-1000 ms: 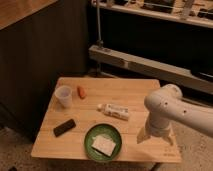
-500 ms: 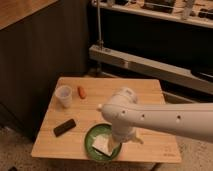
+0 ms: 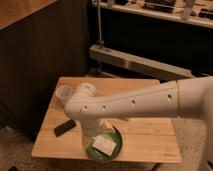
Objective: Move the arm in a circular motion
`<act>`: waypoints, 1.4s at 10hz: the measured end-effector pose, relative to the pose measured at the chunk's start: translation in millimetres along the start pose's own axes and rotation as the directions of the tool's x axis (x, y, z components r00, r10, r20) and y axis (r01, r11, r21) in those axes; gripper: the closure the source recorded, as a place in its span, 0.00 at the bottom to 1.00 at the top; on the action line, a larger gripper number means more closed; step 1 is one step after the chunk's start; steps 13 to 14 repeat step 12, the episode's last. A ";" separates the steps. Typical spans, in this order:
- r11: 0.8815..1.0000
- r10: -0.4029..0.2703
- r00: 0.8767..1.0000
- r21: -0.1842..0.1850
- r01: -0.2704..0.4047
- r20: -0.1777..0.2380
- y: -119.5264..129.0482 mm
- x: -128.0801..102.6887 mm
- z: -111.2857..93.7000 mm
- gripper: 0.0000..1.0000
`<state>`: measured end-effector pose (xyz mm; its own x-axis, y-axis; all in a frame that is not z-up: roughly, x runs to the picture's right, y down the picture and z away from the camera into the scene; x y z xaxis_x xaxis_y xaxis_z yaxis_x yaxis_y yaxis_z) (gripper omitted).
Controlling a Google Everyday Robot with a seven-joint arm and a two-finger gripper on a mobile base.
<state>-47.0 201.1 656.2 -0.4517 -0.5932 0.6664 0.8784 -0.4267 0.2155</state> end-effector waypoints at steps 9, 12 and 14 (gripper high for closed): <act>1.000 0.008 0.996 0.013 -0.007 -0.087 106.8 198.4 -9.2 0.20; 0.999 0.038 0.994 0.011 -0.037 -0.103 133.4 229.7 -13.2 0.20; 0.999 0.038 0.994 0.011 -0.037 -0.103 133.4 229.7 -13.2 0.20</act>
